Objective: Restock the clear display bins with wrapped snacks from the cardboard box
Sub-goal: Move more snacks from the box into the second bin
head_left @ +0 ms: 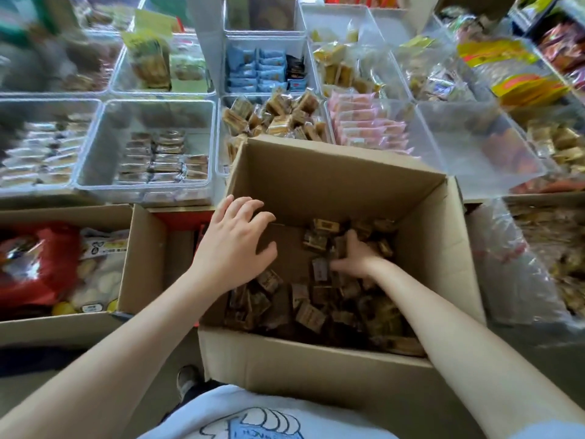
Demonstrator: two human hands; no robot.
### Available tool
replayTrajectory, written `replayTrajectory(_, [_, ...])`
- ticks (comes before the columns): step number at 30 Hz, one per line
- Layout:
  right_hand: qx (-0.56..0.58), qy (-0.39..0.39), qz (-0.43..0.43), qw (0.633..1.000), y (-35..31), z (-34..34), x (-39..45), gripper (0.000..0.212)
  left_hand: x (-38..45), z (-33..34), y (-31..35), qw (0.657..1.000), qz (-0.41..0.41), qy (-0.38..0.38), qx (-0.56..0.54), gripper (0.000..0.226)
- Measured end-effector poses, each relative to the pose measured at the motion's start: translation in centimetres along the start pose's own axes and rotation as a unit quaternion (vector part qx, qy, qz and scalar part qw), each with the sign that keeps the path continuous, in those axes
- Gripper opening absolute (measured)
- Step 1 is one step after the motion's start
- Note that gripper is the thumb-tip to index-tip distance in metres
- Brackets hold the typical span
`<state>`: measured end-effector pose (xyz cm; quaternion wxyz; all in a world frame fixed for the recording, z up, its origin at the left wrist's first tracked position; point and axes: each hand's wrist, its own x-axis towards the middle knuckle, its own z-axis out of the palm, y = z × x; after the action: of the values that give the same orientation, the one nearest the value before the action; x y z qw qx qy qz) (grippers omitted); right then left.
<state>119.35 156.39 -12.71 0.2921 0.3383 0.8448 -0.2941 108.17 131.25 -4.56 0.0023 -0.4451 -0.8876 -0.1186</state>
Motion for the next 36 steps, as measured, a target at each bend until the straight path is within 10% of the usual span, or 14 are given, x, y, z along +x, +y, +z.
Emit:
replayTrajectory(4, [0.437, -0.125, -0.067, 0.888, -4.0, -2.4, -2.9, 0.028, -0.2, -0.3, 0.0, 0.999, 0.007, 0.008, -0.049, 0.06])
replayTrajectory(9, [0.567, -0.267, -0.179, 0.758, -8.5, -4.1, -6.9, 0.034, -0.7, -1.8, -0.2, 0.964, -0.033, 0.028, -0.264, 0.08])
replayTrajectory(14, [0.488, -0.277, -0.196, 0.804, -13.8, -4.3, -9.1, 0.057, -0.3, -5.4, -1.4, 0.846, -0.167, 0.161, -0.481, 0.033])
replayTrajectory(19, [0.4, -0.177, -0.203, 0.876, -20.5, -4.0, -8.7, 0.057, -0.5, -8.2, -8.3, 0.753, -0.262, 0.124, -0.591, 0.012])
replayTrajectory(32, [0.244, -0.015, -0.194, 0.95, -41.9, 1.7, -2.3, 0.029, 0.8, -8.0, -33.3, 0.749, -0.316, 0.044, -0.581, 0.024])
replayTrajectory(36, [0.24, 0.084, -0.132, 0.958, -43.5, 2.7, 1.6, 0.027, 2.3, -5.5, -39.0, 0.807, -0.321, 0.107, -0.483, 0.022])
